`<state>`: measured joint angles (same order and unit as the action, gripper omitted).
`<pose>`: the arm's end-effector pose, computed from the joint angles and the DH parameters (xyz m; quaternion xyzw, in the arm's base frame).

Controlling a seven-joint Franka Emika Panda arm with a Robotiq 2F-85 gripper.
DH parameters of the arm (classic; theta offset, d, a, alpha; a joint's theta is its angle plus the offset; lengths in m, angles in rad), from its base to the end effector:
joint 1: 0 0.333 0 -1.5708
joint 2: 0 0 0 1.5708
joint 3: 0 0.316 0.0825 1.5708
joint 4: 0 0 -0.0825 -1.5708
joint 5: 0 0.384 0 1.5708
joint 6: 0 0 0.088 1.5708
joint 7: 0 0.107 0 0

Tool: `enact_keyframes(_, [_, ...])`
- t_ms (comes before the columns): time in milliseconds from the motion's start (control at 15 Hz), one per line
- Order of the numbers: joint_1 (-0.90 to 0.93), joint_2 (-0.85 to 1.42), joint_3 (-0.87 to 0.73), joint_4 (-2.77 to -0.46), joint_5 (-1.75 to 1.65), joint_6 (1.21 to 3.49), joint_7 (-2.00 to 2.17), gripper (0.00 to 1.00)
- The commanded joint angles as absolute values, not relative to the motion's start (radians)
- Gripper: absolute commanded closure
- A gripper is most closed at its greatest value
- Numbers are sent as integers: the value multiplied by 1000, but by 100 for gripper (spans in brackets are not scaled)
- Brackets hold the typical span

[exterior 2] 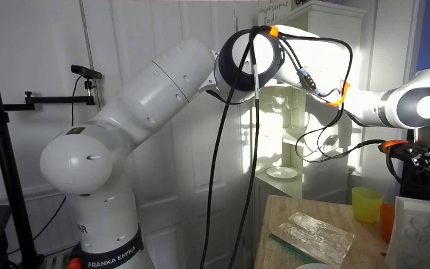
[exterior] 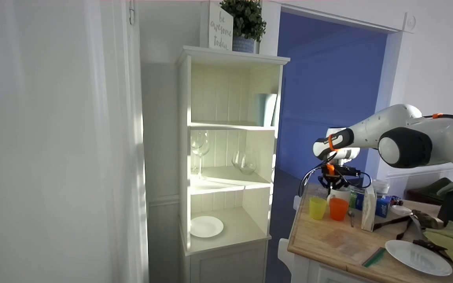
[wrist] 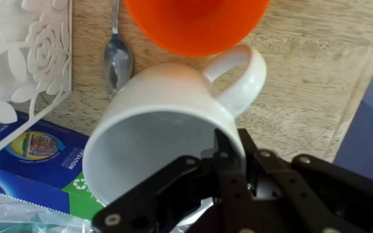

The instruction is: Put the white cup on the white plate

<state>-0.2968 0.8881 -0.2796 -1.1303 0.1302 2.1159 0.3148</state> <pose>0.6905 -0.3588 0.2937 0.9105 -0.4060 0.0570 0.0549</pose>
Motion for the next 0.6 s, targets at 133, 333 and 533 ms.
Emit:
enact_keyframes(133, [-294,896,-302,-1079,116,2052,348,97])
enact_keyframes(333, [-298,873,-310,-1073,125,2062,349,97])
enact_keyframes(533, [-299,842,-321,-1061,130,2077,344,97])
